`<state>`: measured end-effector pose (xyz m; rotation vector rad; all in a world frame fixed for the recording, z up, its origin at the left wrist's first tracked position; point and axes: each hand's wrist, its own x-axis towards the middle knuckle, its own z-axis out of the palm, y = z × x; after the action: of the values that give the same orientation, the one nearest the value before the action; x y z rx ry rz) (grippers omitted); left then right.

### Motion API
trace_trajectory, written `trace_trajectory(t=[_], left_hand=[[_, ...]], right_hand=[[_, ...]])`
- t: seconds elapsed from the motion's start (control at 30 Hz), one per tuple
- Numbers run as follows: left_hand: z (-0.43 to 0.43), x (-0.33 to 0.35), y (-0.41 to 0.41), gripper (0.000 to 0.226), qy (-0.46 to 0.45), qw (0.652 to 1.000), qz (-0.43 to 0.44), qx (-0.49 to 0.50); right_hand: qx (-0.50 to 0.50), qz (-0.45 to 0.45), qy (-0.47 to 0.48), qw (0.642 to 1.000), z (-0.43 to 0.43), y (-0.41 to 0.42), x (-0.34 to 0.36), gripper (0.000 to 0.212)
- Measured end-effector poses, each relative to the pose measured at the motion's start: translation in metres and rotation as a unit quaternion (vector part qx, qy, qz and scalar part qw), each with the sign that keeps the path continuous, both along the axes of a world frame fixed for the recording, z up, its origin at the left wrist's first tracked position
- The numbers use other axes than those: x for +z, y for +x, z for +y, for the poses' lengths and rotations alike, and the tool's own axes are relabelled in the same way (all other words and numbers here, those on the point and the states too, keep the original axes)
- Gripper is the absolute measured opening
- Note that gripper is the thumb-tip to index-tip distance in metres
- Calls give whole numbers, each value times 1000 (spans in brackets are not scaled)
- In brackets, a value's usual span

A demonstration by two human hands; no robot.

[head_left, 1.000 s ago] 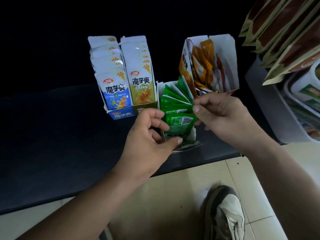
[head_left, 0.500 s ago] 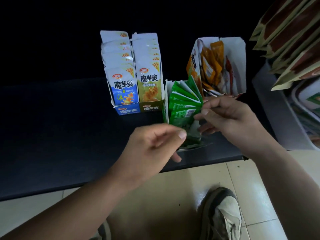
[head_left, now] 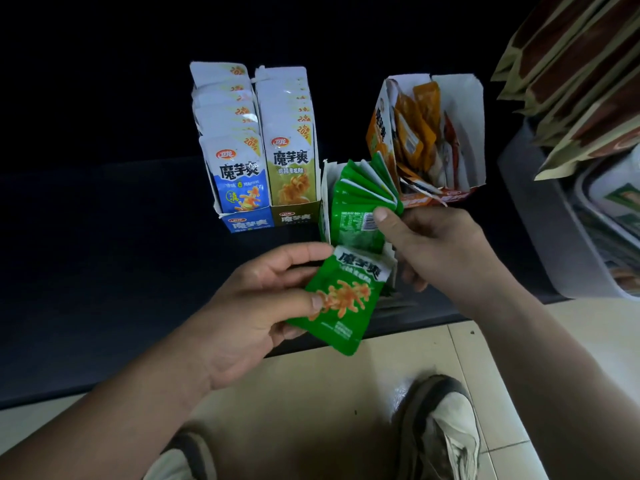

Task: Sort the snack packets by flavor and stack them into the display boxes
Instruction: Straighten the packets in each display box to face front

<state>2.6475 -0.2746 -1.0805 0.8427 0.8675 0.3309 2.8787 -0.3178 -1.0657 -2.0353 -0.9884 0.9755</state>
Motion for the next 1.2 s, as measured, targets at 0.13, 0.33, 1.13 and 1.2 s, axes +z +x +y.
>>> trace_trajectory(t=[0.13,0.33,1.13,1.2], left_hand=[[2,1,-1,51,47,999,-9,9],[10,4,13,48,185,980,24,66],[0,-10,28,21,263,956,124,28],[-1,-12,29,20,265,956,124,28]], right_hand=[[0,39,-12,999,0,0,3,55],[-2,213,40,976,0,6,12,37],[120,141,152,971,-8,23,0,16],[118,122,150,974,-7,21,0,22]])
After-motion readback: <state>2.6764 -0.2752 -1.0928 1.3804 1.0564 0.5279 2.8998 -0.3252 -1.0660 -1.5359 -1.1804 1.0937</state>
